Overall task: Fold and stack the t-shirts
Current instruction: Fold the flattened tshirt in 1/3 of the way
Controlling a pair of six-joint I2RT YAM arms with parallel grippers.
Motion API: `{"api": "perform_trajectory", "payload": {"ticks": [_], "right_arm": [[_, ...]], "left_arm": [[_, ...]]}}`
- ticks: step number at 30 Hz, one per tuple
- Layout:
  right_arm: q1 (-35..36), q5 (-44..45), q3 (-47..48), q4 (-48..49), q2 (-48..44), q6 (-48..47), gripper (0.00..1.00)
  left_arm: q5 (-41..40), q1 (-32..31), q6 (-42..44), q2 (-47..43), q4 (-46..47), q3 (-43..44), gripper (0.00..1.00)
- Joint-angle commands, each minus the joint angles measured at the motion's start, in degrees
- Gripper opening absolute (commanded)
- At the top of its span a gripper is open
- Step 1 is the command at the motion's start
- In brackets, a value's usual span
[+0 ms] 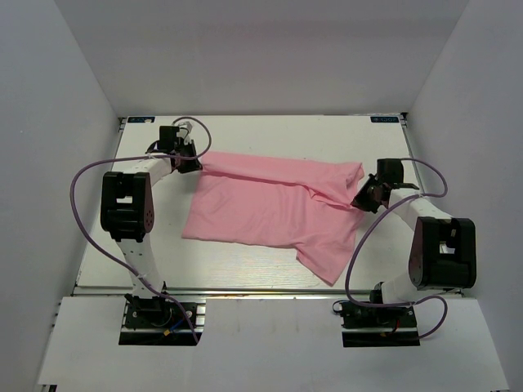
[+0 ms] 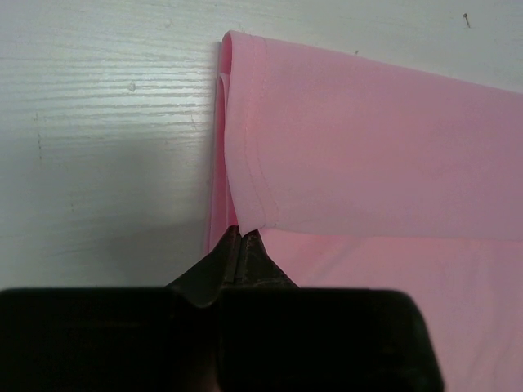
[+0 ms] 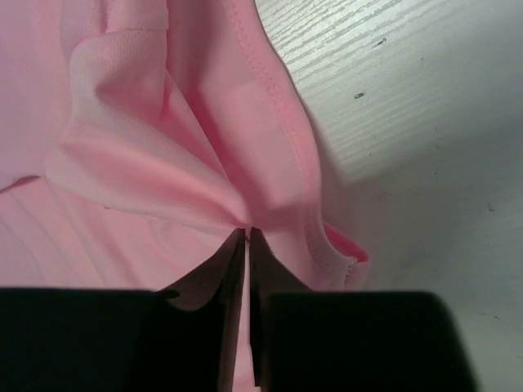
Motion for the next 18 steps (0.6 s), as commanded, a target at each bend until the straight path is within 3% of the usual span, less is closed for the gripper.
{"api": "perform_trajectory", "payload": {"ticks": [1, 2, 5, 6, 8, 10, 13, 18], "right_arm": [[0.1, 0.3, 0.6, -1.9, 0.8, 0.6, 0.15], [0.1, 0.5, 0.6, -2.3, 0.7, 0.5, 0.22], [0.1, 2.5, 2.2, -4.5, -0.5, -1.0, 0.42], [0.1, 4.4, 2.9, -5.1, -1.1, -1.9, 0.46], [0.1, 6.5, 5.9, -6.7, -3.0, -3.4, 0.56], [0.1, 5.7, 8.6, -5.9, -4.8, -6.0, 0.62], [0.1, -3.5, 10.1, -0.8, -5.7, -8.8, 0.88], [3.5, -16.1, 13.5, 8.5, -0.5, -9.1, 0.90]], "left_arm": [[-0.9, 0.1, -0.1, -3.2, -1.4, -0.4, 0.08], [-1.4, 0.1, -0.1, -3.2, -2.0, -0.4, 0.21], [-3.0, 0.1, -0.1, -4.3, -3.9, 0.2, 0.49], [-3.8, 0.1, -0.1, -5.2, -5.7, 0.7, 0.76], [-7.3, 0.1, -0.6, -6.4, -7.2, 1.8, 0.98], [-10.9, 0.1, -1.3, -8.4, -9.0, 3.1, 1.00], [-10.6, 0.1, -1.9, -10.4, -8.3, 4.5, 1.00], [-1.5, -1.1, -1.9, -8.7, -2.7, 8.1, 1.00]]}}
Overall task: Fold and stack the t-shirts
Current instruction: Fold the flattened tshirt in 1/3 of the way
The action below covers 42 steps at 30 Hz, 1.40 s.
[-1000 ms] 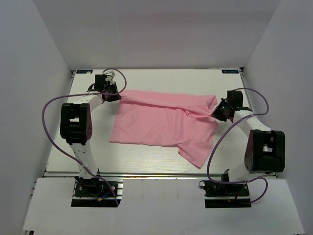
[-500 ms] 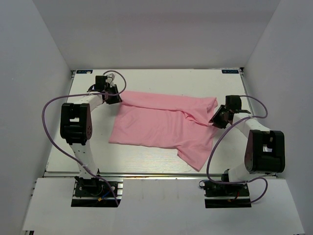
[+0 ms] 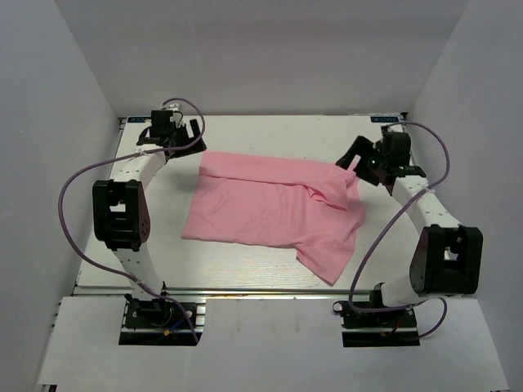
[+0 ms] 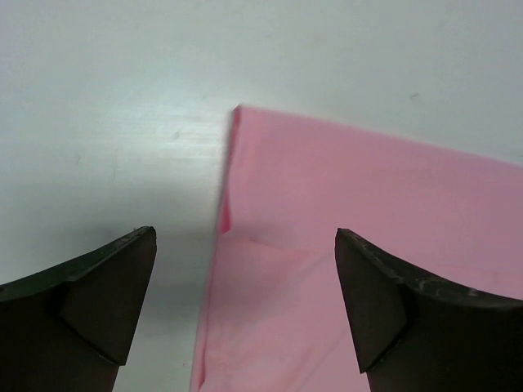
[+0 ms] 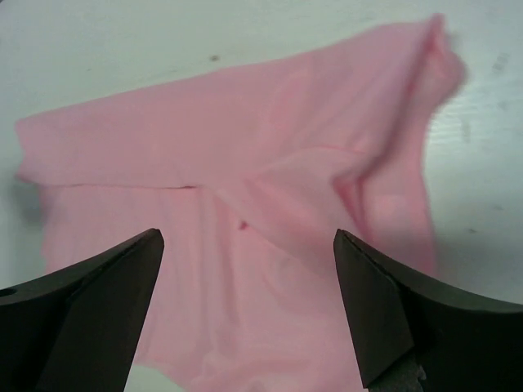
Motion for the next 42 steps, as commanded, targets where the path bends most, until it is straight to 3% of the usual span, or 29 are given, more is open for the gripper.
{"api": "perform_trajectory", "payload": {"ticks": [1, 4, 11, 16, 25, 30, 35, 42], "right_arm": [[2.4, -9.5, 6.3, 6.4, 4.4, -2.3, 0.90], [4.1, -9.5, 11.9, 6.1, 11.4, -2.5, 0.90], [6.1, -9.0, 19.7, 3.8, 25.5, -1.1, 0.90], [3.9, -4.5, 16.8, 3.0, 28.7, -0.4, 0.90], [-3.1, -11.5, 9.4, 6.9, 32.5, -1.0, 0.90], [-4.5, -8.4, 4.7, 10.0, 30.4, -2.8, 0.90], [-6.1, -15.5, 14.9, 3.7, 37.4, -8.0, 0.89], [-5.7, -14.4, 26.0, 1.4, 43.5, -11.1, 0.89]], "left_arm": [[9.4, -0.8, -0.4, -1.7, 5.8, 3.9, 1.00], [15.1, -1.4, -1.5, 3.9, 6.5, 7.2, 1.00], [20.1, -3.6, -1.5, 15.1, 7.6, 11.9, 1.00], [20.2, -4.1, -1.5, 17.7, 7.6, 9.0, 1.00], [17.0, -2.9, -1.5, 19.4, 4.3, 4.1, 1.00], [13.8, -2.9, -1.5, 19.4, 2.5, 4.6, 1.00], [13.8, -2.9, -1.0, 20.6, 0.3, 7.5, 1.00], [13.8, -2.9, -2.3, 24.4, -1.7, 15.4, 1.00]]}}
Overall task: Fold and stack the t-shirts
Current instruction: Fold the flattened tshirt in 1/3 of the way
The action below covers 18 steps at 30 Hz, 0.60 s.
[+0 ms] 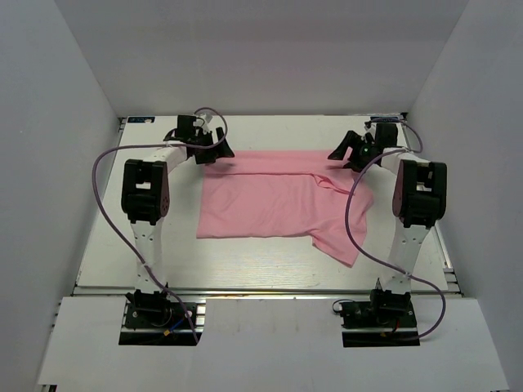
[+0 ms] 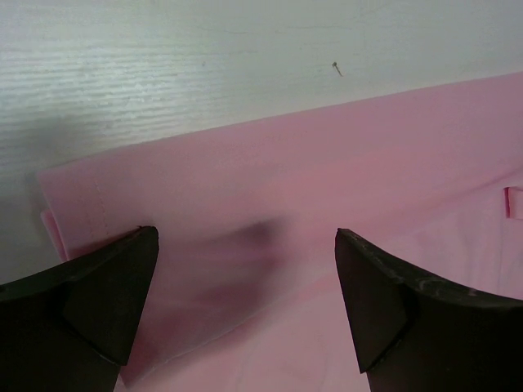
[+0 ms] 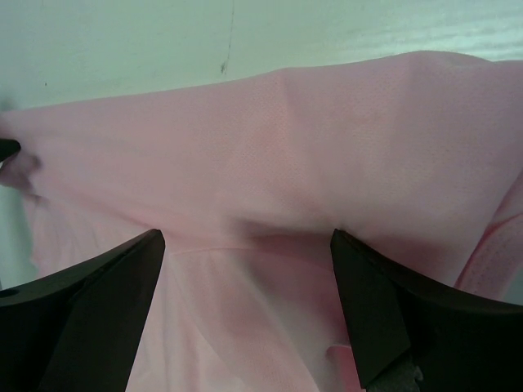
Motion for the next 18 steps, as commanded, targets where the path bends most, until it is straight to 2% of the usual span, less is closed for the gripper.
{"api": "perform_trajectory", "payload": {"ticks": [1, 5, 9, 12, 15, 17, 18], "right_arm": [[-0.8, 5.1, 4.8, -7.1, 4.0, -5.3, 0.89], [-0.6, 4.9, 8.2, -8.9, 3.6, -7.7, 0.89], [-0.2, 6.2, 13.1, -13.6, 1.3, -9.5, 0.89], [0.2, 7.6, 13.1, -15.6, -3.4, -11.6, 0.89], [2.2, 13.2, 10.6, -18.7, -9.6, -13.7, 0.91], [3.3, 19.7, 8.3, -21.1, -15.9, -14.6, 0.91], [6.2, 21.5, 4.2, -21.6, -17.5, -14.7, 0.91]], "left_arm": [[-4.4, 0.6, -0.1, 4.5, -7.2, 4.6, 1.00], [-4.4, 0.6, -0.1, 7.4, -8.4, 11.4, 1.00], [-4.4, 0.6, 1.1, 10.1, -13.0, 22.7, 1.00], [-4.4, 0.6, 1.6, 8.7, -15.9, 26.7, 1.00], [-4.4, 0.6, 2.1, 3.1, -14.2, 21.9, 1.00], [-6.0, 0.6, 2.1, -4.7, -13.0, 18.2, 1.00], [-8.7, 0.1, 2.1, -7.7, -13.0, 13.5, 1.00]]}}
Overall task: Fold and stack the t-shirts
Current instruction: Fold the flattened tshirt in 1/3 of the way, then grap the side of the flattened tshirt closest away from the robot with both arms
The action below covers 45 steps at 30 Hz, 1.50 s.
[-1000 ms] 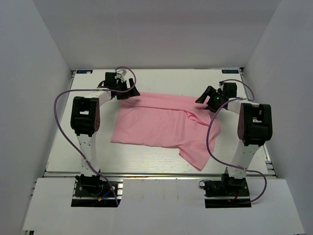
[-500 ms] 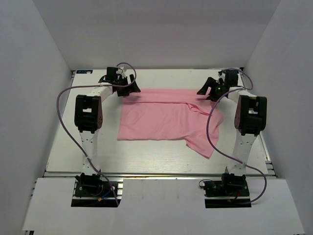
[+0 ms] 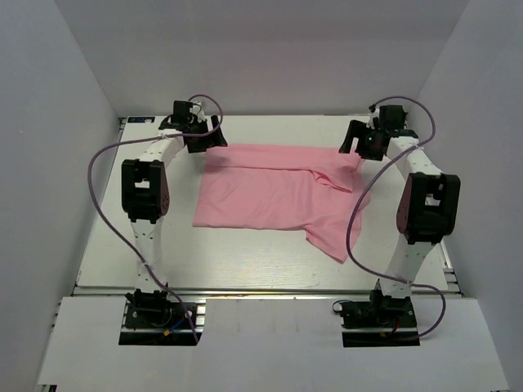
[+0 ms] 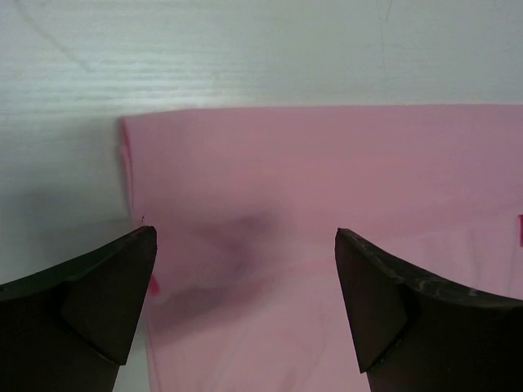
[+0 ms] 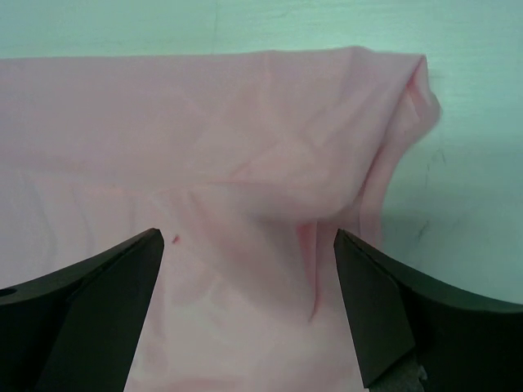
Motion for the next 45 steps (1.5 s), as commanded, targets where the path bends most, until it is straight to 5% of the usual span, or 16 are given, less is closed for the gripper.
{"api": "perform_trajectory", "payload": {"ticks": [1, 8, 13, 19, 33, 43, 45], "right_arm": [[5.3, 13.1, -5.5, -5.0, -11.3, -2.3, 0.91], [14.5, 23.2, -15.4, -7.8, -25.9, 5.2, 0.91], [18.3, 21.6, -29.7, -7.2, -36.9, 8.0, 0.91], [24.1, 22.5, -38.7, -15.6, -44.1, 6.5, 0.91], [29.7, 19.2, -51.8, -16.5, -49.3, 15.7, 0.91], [31.2, 19.7, -56.2, -11.9, -47.8, 15.9, 0.91], [31.9, 20.4, -56.0, -11.2, -45.8, 16.2, 0.91]], "left_arm": [[-5.4, -0.3, 0.9, -16.8, -0.6, -7.6, 1.00], [-19.3, -0.8, -11.8, -46.3, -2.2, -44.4, 1.00], [-23.2, -0.8, -16.7, -58.2, -7.9, -58.2, 1.00], [-21.3, -1.3, -17.5, -61.2, -7.9, -67.9, 1.00], [-20.1, -4.0, -15.4, -54.8, 1.8, -70.6, 0.98], [-18.9, -4.5, -14.4, -47.1, 4.5, -70.6, 0.44], [-16.8, -4.5, -13.9, -47.1, 6.3, -71.4, 0.26]]}}
